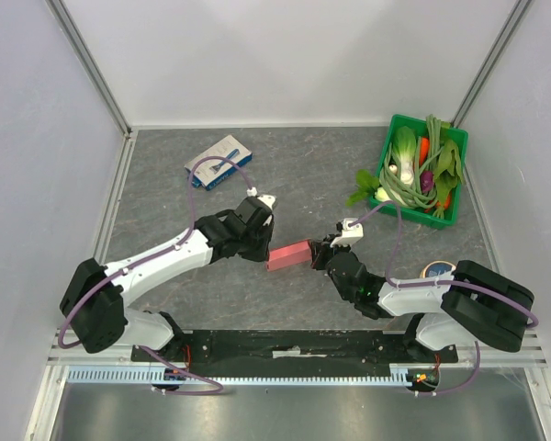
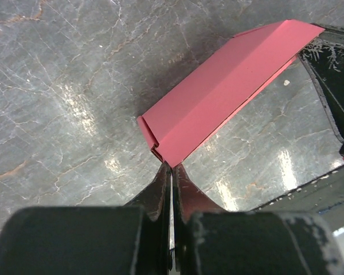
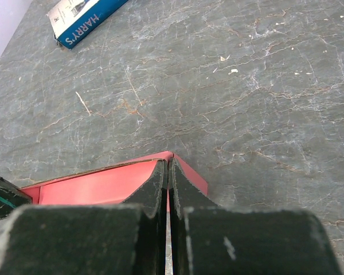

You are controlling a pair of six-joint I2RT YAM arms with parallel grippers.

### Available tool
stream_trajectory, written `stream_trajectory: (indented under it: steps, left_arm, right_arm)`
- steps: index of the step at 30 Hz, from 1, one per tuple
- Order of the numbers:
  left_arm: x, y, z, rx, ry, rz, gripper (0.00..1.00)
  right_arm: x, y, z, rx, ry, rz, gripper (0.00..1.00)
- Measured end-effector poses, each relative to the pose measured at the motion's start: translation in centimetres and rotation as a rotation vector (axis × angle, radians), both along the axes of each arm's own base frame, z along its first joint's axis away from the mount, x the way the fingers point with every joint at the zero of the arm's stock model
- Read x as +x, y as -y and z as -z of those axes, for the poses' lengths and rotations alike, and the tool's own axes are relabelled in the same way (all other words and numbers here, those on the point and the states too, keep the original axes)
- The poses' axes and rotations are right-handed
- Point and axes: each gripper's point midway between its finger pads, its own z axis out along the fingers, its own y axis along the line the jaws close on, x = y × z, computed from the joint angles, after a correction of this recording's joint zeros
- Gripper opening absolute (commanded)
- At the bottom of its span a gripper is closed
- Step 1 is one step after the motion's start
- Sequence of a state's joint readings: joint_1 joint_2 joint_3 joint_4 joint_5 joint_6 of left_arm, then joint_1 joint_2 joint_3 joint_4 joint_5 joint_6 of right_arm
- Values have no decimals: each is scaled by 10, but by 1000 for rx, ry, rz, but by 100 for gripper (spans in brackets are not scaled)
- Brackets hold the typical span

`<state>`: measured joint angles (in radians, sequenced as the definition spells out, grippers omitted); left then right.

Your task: Fold the paper box

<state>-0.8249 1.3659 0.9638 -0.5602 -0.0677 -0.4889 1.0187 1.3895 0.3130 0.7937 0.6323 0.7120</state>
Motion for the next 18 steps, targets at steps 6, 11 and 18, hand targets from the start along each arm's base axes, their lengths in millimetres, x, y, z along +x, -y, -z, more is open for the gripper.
stream_trajectory:
  steps: [6,11,18]
  left_arm:
    - [-3,2,-5,-53,-70,-21,13]
    - [0,1,-7,-76,-83,-37,39]
    - [-4,-4,-19,-113,-36,-35,51]
  right_arm:
    - [0,0,0,2,-1,0,0]
    - [-2,-3,0,10,-5,-15,0]
    - [-9,-14,-2,34,-15,-69,0]
